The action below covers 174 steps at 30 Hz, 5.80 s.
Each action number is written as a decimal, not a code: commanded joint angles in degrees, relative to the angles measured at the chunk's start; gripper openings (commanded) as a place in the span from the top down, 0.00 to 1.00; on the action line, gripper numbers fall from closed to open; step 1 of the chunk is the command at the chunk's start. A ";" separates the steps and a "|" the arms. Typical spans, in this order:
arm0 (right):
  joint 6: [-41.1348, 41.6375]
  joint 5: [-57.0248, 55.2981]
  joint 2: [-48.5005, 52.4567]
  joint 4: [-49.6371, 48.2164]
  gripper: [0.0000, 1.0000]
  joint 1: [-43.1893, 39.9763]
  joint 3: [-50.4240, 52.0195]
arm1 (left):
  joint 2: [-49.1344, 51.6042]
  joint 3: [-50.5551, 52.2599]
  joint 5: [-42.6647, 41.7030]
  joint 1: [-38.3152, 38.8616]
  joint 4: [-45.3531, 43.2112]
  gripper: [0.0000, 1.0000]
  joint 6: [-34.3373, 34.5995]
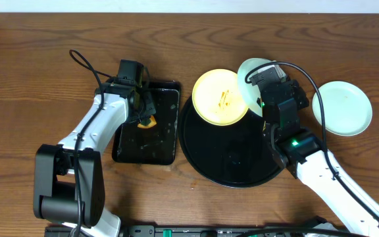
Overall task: Clean dirty plates on tray and stack at the side
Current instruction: 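Lift the pale green plate with the right gripper and carry it right, then set the plate onto the other green plate and release the right gripper, then move the right gripper to the rim of the yellow plate, then bring the sponge from the water tray to the yellow plate with the left gripper, then scrub the yellow plate with the sponge while the right gripper holds it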
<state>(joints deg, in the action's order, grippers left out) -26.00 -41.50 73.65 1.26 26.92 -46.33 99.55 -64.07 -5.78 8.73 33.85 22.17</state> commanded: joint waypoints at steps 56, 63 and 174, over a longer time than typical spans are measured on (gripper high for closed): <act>28.24 65.13 19.26 6.27 0.55 -51.47 -6.78 | 0.13 0.22 0.70 -0.04 -0.07 0.92 -0.94; 19.12 64.87 19.28 15.67 0.54 -35.15 -12.61 | 0.13 0.22 0.70 -0.04 -0.09 0.92 -0.92; 21.24 58.18 48.83 52.30 0.99 -15.58 -39.10 | 20.15 -13.20 1.73 24.37 -4.20 0.92 13.20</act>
<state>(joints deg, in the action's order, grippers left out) -5.02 19.51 122.19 53.19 10.81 -85.45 118.37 -79.00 -11.94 35.68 27.00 37.04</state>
